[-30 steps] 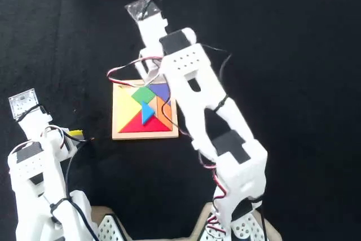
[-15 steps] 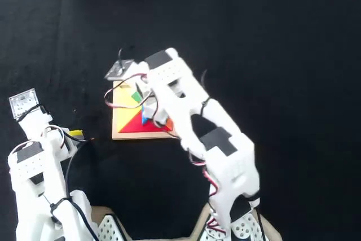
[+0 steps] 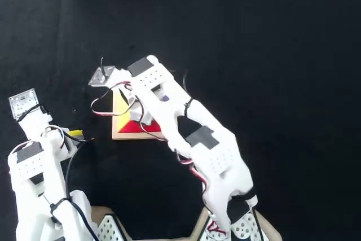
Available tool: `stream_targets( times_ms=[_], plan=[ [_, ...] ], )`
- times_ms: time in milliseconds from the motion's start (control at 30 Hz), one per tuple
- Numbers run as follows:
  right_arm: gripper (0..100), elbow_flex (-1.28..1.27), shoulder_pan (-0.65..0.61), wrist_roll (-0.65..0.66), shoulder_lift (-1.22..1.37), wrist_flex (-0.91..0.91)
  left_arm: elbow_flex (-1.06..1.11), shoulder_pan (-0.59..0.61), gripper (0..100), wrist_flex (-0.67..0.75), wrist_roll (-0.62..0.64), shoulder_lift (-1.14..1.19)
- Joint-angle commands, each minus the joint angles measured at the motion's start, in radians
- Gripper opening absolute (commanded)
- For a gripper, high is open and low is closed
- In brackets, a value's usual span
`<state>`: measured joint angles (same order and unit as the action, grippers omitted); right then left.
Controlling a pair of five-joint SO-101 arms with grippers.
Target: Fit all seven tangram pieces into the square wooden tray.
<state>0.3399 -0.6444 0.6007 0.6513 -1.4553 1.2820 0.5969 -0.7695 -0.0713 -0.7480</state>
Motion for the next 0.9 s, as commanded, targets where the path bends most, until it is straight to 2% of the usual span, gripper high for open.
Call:
stream_targets(
  times_ms=[0, 600, 700, 867],
  plan=[
    [1.1, 0.107, -0.008, 0.006, 0.027, 0.006, -0.007, -0.013, 32, 0.014, 0.0, -0.017],
    [1.1, 0.644, 0.008, 0.008, 0.32, -0.005, -0.005, -0.013, 32, 0.014, 0.0, -0.017],
    [1.1, 0.742, 0.008, 0.008, 0.344, -0.075, -0.005, -0.013, 32, 0.014, 0.0, -0.017],
    [1.1, 0.955, 0.018, 0.008, 0.335, -0.311, -0.005, -0.013, 32, 0.014, 0.0, -0.017]
  ],
)
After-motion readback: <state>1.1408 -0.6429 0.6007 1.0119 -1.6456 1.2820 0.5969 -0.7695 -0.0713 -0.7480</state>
